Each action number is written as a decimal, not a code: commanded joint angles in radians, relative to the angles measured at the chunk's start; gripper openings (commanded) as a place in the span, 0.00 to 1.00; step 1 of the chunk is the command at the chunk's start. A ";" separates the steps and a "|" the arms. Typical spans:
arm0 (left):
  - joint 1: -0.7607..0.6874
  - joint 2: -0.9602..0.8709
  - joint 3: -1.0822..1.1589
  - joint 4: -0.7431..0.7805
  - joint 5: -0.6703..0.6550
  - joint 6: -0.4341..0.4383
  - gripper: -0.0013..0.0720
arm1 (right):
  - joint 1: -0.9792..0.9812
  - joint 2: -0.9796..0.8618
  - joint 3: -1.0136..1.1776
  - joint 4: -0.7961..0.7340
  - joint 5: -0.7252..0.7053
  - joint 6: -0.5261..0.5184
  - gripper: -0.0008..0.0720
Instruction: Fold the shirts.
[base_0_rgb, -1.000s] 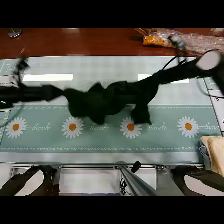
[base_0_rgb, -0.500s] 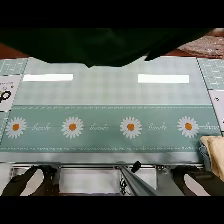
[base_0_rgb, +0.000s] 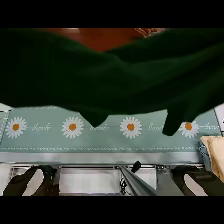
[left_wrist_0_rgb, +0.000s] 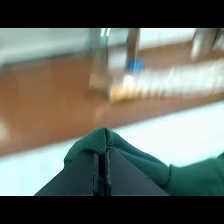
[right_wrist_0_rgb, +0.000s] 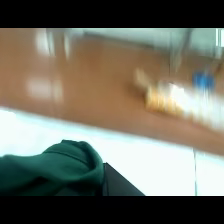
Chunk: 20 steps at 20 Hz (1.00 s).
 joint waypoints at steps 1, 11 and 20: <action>-0.001 0.006 -0.075 0.095 -0.291 -0.094 0.04 | 0.000 -0.018 0.005 -0.066 0.366 0.029 0.07; -0.099 0.069 -0.700 0.092 -0.276 -0.067 0.04 | 0.003 -0.063 -0.502 -0.011 0.362 0.011 0.07; -0.114 -0.059 -0.712 0.098 -0.010 -0.038 0.05 | 0.003 -0.268 -0.507 -0.048 0.169 -0.022 0.07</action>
